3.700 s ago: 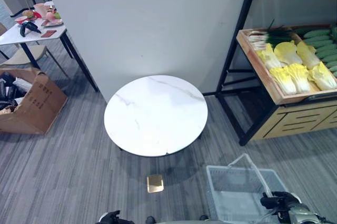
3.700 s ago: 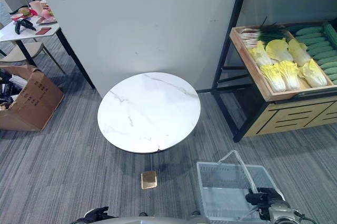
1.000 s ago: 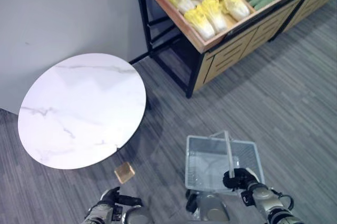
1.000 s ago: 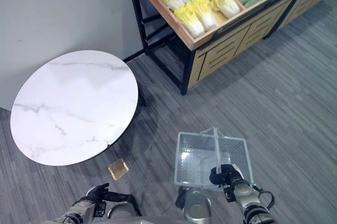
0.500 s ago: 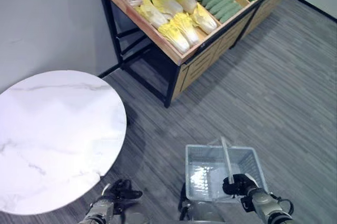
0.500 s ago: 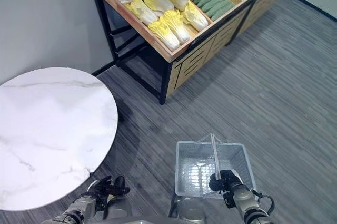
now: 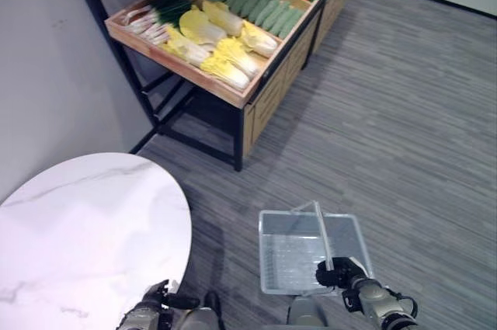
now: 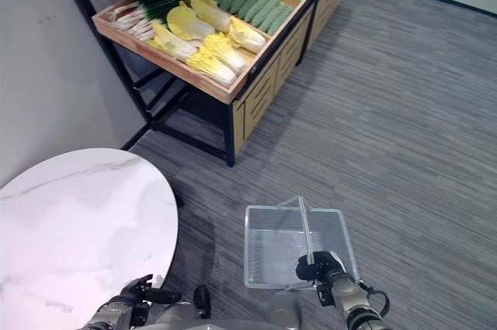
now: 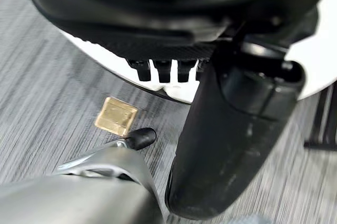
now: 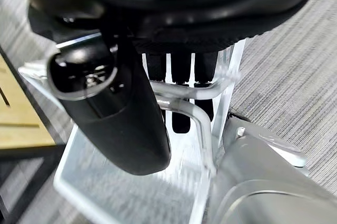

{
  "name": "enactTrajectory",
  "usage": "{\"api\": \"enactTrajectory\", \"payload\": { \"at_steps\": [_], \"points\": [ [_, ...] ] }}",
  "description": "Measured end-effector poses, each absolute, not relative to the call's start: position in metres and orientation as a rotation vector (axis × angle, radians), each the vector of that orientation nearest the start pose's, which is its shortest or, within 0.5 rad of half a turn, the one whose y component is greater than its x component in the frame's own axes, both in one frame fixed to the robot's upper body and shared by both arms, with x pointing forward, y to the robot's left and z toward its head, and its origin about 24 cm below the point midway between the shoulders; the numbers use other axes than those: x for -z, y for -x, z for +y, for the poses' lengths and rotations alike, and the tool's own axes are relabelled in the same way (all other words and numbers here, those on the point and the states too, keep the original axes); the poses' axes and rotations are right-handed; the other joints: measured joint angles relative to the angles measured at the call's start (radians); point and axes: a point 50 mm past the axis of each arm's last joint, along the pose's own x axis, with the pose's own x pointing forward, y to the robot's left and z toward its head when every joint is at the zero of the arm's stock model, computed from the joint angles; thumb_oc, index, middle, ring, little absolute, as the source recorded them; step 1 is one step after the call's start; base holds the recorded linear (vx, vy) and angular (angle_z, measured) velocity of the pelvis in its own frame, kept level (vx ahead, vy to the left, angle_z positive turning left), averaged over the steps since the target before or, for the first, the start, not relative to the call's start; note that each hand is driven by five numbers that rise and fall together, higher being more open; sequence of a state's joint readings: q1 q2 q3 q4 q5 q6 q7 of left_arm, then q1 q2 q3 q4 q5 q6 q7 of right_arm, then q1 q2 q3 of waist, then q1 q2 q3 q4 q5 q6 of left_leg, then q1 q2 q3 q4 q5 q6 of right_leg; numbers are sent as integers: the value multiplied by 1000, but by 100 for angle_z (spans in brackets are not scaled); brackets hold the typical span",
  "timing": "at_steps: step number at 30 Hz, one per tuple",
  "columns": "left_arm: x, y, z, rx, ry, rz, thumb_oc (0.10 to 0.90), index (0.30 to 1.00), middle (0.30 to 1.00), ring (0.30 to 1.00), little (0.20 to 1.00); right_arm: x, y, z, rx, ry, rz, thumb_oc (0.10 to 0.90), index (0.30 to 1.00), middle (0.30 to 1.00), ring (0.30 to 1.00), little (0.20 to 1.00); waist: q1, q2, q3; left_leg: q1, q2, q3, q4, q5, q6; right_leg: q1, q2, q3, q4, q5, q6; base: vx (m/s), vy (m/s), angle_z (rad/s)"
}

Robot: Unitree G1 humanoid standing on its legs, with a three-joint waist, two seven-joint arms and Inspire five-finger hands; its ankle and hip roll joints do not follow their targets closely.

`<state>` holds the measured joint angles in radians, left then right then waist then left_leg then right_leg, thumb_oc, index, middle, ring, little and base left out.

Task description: Get the vegetables into the basket

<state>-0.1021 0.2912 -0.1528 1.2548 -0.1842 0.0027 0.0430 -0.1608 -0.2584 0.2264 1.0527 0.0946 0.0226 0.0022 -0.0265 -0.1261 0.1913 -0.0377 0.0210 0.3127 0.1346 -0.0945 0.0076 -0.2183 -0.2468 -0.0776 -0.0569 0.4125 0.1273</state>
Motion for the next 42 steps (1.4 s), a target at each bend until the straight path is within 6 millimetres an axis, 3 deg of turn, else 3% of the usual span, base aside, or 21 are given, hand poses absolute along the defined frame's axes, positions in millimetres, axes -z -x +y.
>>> {"api": "enactTrajectory", "payload": {
  "at_steps": [1, 3, 6, 9, 10, 11, 14, 18, 19, 20, 22, 29, 31, 32, 33, 34, 38, 42],
  "points": [
    [148, -123, 255, -193, -221, 1153, 900, 1000, 1000, 1000, 1000, 126, -189, -212, -52, 295, 922, 400, 300, 300, 300, 300, -2, 2, 0, 0, 6, 16, 3, 4, 9, 2, 15, -11, -30, 47, -53, -78, 33, -82],
    [148, -130, 249, -190, -209, 1132, 900, 1000, 1000, 1000, 1000, 129, -181, -214, -52, 296, 945, 400, 300, 300, 300, 300, 8, 45, 6, 17, 42, 50, -40, 38, 25, 12, 21, -120, 34, -84, 21, -89, 25, -44],
    [148, -131, 245, -179, -203, 1129, 900, 1000, 1000, 1000, 1000, 132, -175, -215, -62, 297, 977, 400, 300, 300, 300, 300, 52, 112, -1, 63, 96, 87, -152, 118, 8, 89, -20, -205, 240, -260, 58, -87, -12, -46],
    [152, -116, 249, -189, -211, 1184, 900, 1000, 1000, 1000, 1000, 133, -175, -212, -83, 312, 977, 400, 300, 300, 300, 300, 77, 105, -5, 84, 98, 114, -180, 155, -33, 196, -55, -233, 210, -348, 67, -86, -73, -32],
    [153, -113, 250, -194, -211, 1194, 900, 1000, 1000, 1000, 1000, 133, -174, -211, -92, 317, 983, 400, 300, 300, 300, 300, 87, 100, -7, 91, 94, 119, -185, 167, -50, 214, -45, -233, 174, -356, 70, -69, -154, -42],
    [155, -108, 248, -197, -196, 1201, 900, 1000, 1000, 1000, 1000, 135, -170, -215, -93, 332, 1004, 400, 300, 300, 300, 300, 99, 114, -16, 98, 116, 120, -189, 180, -51, 249, -7, -245, 101, -358, 58, -55, -180, -42],
    [158, -102, 238, -186, -169, 1214, 900, 1000, 1000, 1000, 1000, 135, -159, -233, -68, 372, 1038, 400, 300, 300, 300, 300, 95, 140, -49, 97, 166, 108, -183, 194, -70, 258, 54, -228, 52, -340, 32, -63, -227, -33],
    [158, -103, 240, -192, -174, 1213, 900, 1000, 1000, 1000, 1000, 138, -143, -247, -41, 394, 1082, 400, 300, 300, 300, 300, 85, 128, -85, 74, 212, 81, -157, 195, -117, 271, 101, -231, -2, -324, 15, -68, -183, -5],
    [157, -104, 241, -192, -175, 1209, 900, 1000, 1000, 1000, 1000, 138, -141, -247, -39, 395, 1088, 400, 300, 300, 300, 300, 84, 115, -84, 69, 220, 78, -159, 199, -127, 271, 111, -231, -15, -319, 17, -107, -290, 22],
    [157, -107, 239, -187, -174, 1204, 900, 1000, 1000, 1000, 1000, 141, -134, -246, -40, 388, 1102, 400, 300, 300, 300, 300, 75, 99, -85, 36, 235, 46, -138, 203, -131, 271, 125, -251, -25, -314, 13, -61, -204, 25],
    [158, -106, 238, -193, -159, 1210, 900, 1000, 1000, 1000, 1000, 143, -128, -244, -43, 381, 1118, 400, 300, 300, 300, 300, 75, 98, -86, 28, 247, 35, -134, 209, -135, 269, 135, -261, -30, -310, 6, -53, -224, 18],
    [160, -106, 227, -199, -110, 1213, 900, 1000, 1000, 1000, 1000, 143, -129, -245, -38, 385, 1110, 400, 300, 300, 300, 300, 61, 159, -51, 31, 279, 20, -117, 220, -152, 263, 165, -255, -14, -320, -20, -21, -143, -5],
    [159, -112, 226, -206, -93, 1192, 900, 1000, 1000, 1000, 1000, 140, -135, -248, -30, 394, 1091, 400, 300, 300, 300, 300, 71, 150, -26, 8, 263, -102, -50, 225, -154, 254, 145, -225, 0, -324, -36, 18, -37, -39],
    [158, -118, 223, -201, -80, 1174, 900, 1000, 1000, 1000, 1000, 137, -137, -255, -20, 412, 1089, 400, 300, 300, 300, 300, 84, 125, -16, -3, 190, -264, -35, 215, -177, 253, 106, -177, -33, -294, -39, 33, 2, -62],
    [160, -115, 217, -191, -68, 1181, 900, 1000, 1000, 1000, 1000, 134, -139, -262, -6, 429, 1082, 400, 300, 300, 300, 300, 78, 139, -21, 6, 145, -277, -85, 198, -175, 239, 89, -170, -36, -283, -25, 42, 31, -38],
    [160, -118, 212, -180, -61, 1179, 900, 1000, 1000, 1000, 1000, 133, -137, -269, 11, 440, 1090, 400, 300, 300, 300, 300, 51, 176, -22, 16, 140, -250, -147, 162, -132, 230, 100, -180, -35, -276, -6, 20, 76, -16],
    [158, -118, 224, -208, -75, 1175, 900, 1000, 1000, 1000, 1000, 138, -145, -241, -27, 374, 1068, 400, 300, 300, 300, 300, 71, 119, -3, 34, 94, -226, -190, 165, -100, 200, 64, -143, -33, -253, 14, 30, 119, -17],
    [158, -118, 222, -181, -98, 1176, 900, 1000, 1000, 1000, 1000, 141, -148, -228, -49, 346, 1059, 400, 300, 300, 300, 300, 79, 123, -5, 69, 84, -217, -204, 161, -99, 228, 52, -143, -30, -257, 18, 103, 127, -1]
  ]
}}
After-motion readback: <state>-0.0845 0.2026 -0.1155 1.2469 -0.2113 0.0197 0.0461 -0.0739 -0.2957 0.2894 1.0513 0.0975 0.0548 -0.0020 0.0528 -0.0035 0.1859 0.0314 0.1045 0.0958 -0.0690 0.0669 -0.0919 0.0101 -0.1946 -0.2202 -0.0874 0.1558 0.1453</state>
